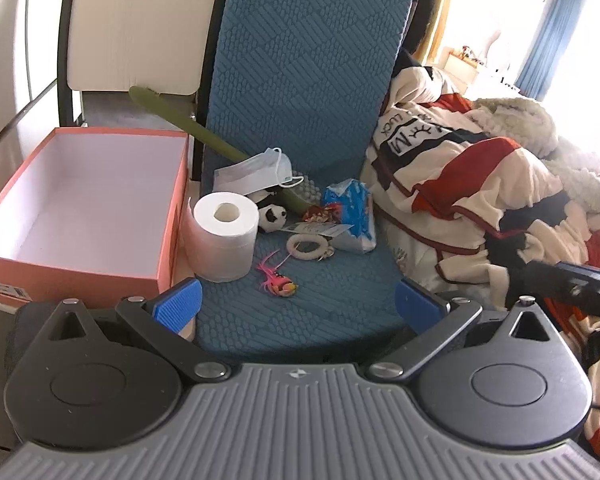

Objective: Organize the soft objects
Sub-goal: 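Move both tools toward the clutter on the blue chair seat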

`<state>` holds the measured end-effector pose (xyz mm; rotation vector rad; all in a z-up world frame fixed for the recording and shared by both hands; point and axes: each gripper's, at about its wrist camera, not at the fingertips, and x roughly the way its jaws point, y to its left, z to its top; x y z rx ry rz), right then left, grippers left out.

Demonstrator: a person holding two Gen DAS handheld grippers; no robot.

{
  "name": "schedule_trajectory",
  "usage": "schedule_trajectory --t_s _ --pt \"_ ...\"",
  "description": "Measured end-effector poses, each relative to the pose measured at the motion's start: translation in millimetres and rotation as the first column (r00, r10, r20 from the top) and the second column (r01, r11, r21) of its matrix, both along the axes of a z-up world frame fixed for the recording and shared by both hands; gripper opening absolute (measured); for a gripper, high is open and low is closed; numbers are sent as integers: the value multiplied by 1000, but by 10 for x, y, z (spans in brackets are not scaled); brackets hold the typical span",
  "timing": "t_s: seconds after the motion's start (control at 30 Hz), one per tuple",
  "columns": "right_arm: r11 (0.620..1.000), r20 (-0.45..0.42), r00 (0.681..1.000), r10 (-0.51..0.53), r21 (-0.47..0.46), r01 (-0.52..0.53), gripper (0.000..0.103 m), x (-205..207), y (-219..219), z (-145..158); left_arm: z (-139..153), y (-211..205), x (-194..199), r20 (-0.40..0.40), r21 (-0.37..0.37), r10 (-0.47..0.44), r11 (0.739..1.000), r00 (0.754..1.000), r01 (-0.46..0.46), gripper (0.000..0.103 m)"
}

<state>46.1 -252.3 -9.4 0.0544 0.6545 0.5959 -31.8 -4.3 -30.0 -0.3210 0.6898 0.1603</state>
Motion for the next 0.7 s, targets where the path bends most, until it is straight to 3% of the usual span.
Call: schedule_trajectory --t_s 0.3,0.7 --pt "999 0 1000 -19 -42 19 103 7 -24 -141 -171 -35 78 -39 -12 -9 1000 999 9 103" --pt "999 -14 999 -44 -32 43 103 24 -168 -269 -228 -213 118 -15 15 -59 998 998 59 103"
